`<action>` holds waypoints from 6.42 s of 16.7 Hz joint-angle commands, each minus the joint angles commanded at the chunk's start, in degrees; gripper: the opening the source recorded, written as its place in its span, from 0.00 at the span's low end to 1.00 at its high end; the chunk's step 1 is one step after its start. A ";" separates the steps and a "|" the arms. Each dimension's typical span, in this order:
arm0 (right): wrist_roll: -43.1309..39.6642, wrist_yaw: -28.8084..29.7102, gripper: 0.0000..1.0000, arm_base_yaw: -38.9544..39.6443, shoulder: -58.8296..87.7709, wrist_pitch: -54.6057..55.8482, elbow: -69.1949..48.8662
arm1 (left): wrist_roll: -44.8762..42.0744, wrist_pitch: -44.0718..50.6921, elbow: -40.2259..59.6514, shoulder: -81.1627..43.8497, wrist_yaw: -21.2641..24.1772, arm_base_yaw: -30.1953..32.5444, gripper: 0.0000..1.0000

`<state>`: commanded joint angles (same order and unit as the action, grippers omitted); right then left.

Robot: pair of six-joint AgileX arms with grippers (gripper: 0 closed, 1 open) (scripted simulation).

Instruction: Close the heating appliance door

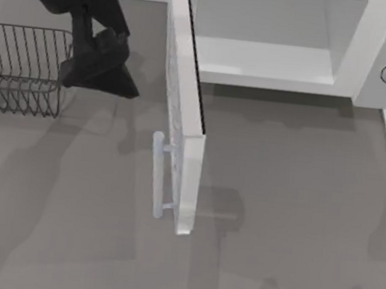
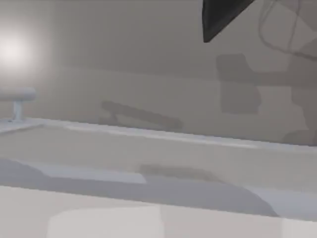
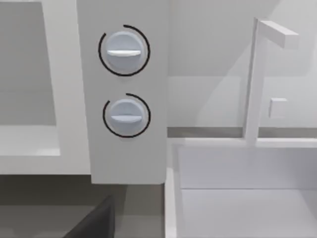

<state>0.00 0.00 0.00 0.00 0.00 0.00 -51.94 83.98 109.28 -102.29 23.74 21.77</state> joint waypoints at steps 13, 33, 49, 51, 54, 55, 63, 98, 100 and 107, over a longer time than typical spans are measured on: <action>0.00 0.00 1.00 0.00 0.00 0.00 0.00 | -2.32 -0.74 5.15 -1.63 1.73 1.27 1.00; 0.00 0.00 1.00 0.00 0.00 0.00 0.00 | 2.56 -17.51 -9.96 -1.29 0.26 6.02 0.40; 0.00 0.00 1.00 0.00 0.00 0.00 0.00 | 3.03 -17.59 -9.48 -1.71 0.14 6.50 0.00; 0.00 0.00 1.00 0.00 0.00 0.00 0.00 | 4.31 -17.72 -8.66 -2.71 -0.26 7.70 0.00; 0.00 0.00 1.00 0.00 0.00 0.00 0.00 | 5.39 -18.25 -7.74 -3.13 -0.68 8.71 0.00; 0.00 0.00 1.00 0.00 0.00 0.00 0.00 | 5.39 -18.25 -7.74 -3.13 -0.68 8.71 0.00; 0.00 0.00 1.00 0.00 0.00 0.00 0.00 | 7.18 -18.56 -6.18 -4.36 -1.24 10.28 0.00; 0.00 0.00 1.00 0.00 0.00 0.00 0.00 | 13.30 -16.72 0.01 -11.24 -2.46 16.93 0.00; 0.00 0.00 1.00 0.00 0.00 0.00 0.00 | 13.94 -16.01 0.42 -12.33 -2.46 17.64 0.00; 0.00 0.00 1.00 0.00 0.00 0.00 0.00 | 14.97 -18.58 4.16 -11.87 -4.09 17.50 0.00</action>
<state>0.00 0.00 0.00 0.00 0.00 0.00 -36.96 65.40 113.44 -114.17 19.65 39.27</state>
